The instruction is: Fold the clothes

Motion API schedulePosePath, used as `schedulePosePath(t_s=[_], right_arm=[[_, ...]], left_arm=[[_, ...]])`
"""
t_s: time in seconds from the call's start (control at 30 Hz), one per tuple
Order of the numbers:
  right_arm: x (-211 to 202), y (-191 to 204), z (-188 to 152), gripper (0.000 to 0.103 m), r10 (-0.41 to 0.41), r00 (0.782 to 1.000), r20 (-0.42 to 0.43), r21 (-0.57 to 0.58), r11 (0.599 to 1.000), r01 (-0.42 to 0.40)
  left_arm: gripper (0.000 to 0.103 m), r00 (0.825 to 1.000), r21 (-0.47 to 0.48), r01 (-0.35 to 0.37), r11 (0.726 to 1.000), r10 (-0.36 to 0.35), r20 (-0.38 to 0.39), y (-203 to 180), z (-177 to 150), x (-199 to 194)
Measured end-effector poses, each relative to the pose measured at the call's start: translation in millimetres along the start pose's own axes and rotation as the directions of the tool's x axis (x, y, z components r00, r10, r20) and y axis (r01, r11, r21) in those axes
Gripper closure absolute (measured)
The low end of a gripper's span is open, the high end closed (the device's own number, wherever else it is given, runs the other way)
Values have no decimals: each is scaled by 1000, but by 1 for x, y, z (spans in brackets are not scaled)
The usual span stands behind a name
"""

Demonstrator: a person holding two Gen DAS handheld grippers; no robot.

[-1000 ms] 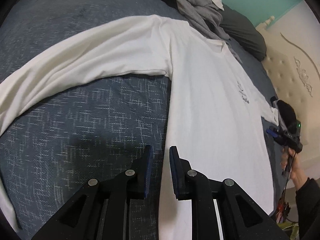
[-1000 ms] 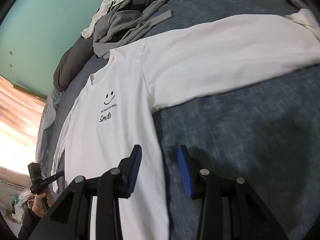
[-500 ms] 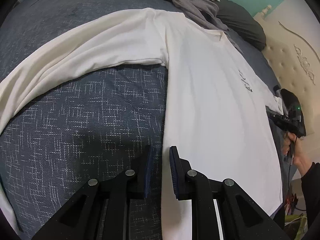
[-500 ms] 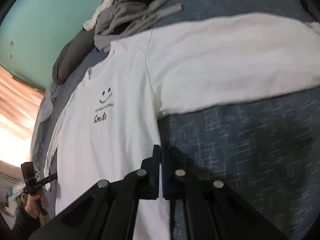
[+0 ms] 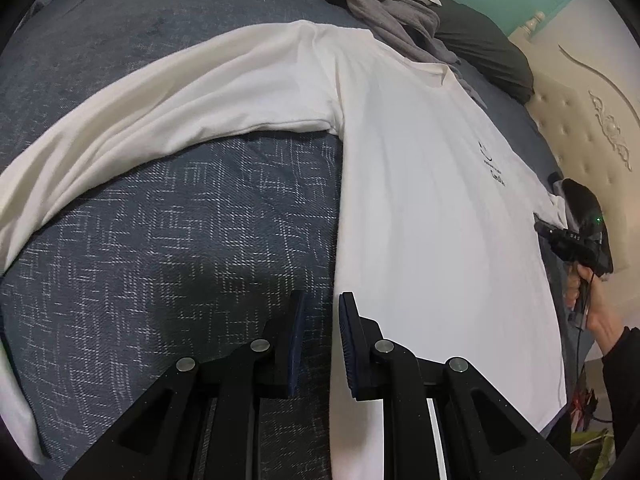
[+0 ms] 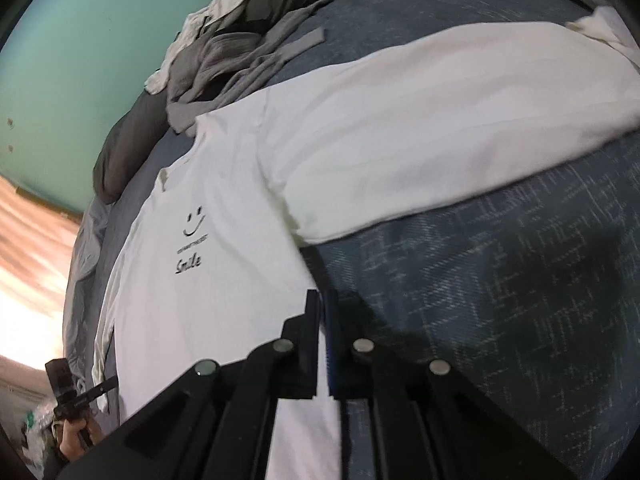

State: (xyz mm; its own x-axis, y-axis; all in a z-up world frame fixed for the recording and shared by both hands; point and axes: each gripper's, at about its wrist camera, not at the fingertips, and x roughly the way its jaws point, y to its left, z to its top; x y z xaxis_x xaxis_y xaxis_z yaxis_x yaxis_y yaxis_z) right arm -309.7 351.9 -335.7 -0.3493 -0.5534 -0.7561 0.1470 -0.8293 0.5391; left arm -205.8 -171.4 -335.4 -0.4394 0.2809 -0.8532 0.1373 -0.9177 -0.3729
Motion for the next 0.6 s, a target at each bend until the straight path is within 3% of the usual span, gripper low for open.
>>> schedulePosePath(t_s=[0.1,0.23,0.3,0.6], right_arm=[[-8,-1,-4,99,-32,999,22,-7,999,32],[-30,12,-20,99,-11,998,67,-52,999,14],[-38,19,-30,99,0,997,71,-64,998,4],[-71,51,-95,90,135,989,66,-97,987,-128]], left_arm=[[84,1000,-2,-10,1000,11,15,4,0,-9],[84,999,-7,-30,1000,30,34,11,2,-24],[79,998,-12,-42,999,43,44,17,1,-36],[68,983,-35,-161,986,164,87,64,-13,-103]])
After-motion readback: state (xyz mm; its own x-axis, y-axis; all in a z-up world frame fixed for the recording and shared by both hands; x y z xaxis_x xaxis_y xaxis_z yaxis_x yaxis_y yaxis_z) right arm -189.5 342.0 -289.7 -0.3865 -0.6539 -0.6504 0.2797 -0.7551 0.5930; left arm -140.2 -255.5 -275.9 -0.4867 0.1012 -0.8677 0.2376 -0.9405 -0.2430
